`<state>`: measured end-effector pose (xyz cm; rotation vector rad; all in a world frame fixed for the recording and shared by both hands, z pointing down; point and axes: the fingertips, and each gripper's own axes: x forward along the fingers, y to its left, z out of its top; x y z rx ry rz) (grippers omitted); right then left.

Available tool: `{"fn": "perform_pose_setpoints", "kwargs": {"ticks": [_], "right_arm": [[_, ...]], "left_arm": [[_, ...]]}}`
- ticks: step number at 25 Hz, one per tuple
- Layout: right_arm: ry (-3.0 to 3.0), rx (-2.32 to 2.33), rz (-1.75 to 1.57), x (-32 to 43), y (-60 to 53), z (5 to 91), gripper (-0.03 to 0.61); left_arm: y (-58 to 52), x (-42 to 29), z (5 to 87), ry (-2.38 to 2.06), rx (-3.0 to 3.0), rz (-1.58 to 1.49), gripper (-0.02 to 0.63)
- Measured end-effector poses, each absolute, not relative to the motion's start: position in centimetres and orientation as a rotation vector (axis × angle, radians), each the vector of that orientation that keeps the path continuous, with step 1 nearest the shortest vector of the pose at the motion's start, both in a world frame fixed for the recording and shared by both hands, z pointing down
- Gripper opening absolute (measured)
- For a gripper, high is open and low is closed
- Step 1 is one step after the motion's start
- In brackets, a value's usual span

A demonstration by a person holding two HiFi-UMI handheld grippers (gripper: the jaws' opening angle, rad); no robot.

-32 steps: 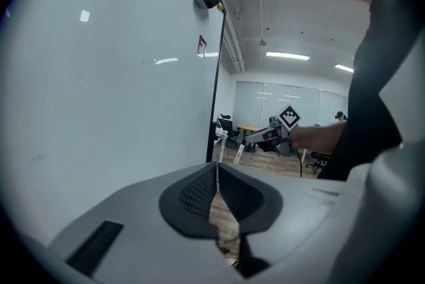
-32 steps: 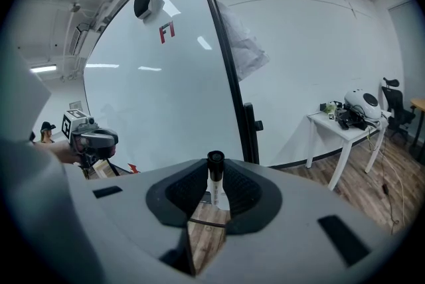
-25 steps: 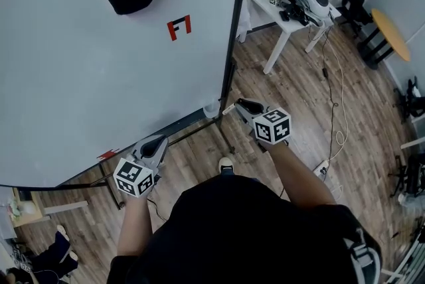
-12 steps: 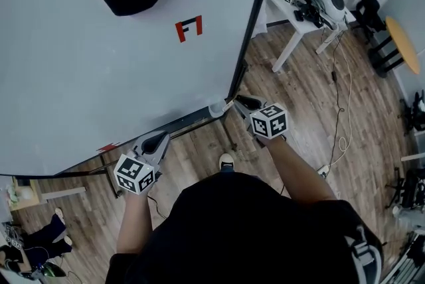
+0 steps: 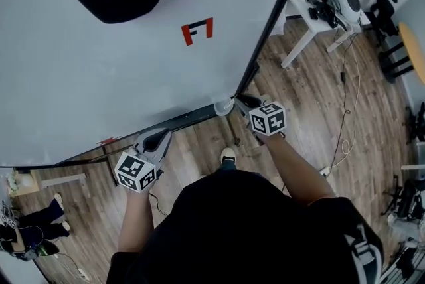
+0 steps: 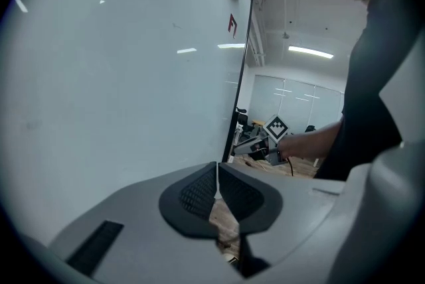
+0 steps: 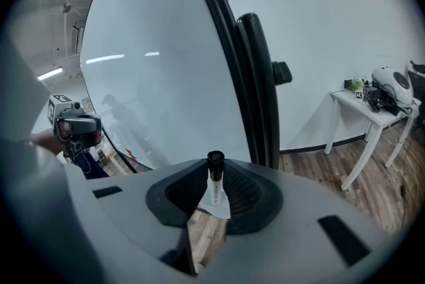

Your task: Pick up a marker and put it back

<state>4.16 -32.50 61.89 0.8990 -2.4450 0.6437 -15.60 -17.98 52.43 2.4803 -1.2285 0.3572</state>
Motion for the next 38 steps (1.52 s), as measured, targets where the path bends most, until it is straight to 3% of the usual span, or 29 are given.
{"fn": "perform_pose_setpoints", "kwargs": {"ticks": [31,38], "right_arm": [[-2.356,0.800,0.673,2.3,-32.9,67.9,0.071],[-2.363,0.875,0.653,3.5,-33.7,66.8,0.137]], "left_arm": [[-16.9,-16.6,54.2,-1.264,2.389,0.362,0.018],[-16.6,-16.6,53.9,-1.264,2.405,0.357,0.019]]}}
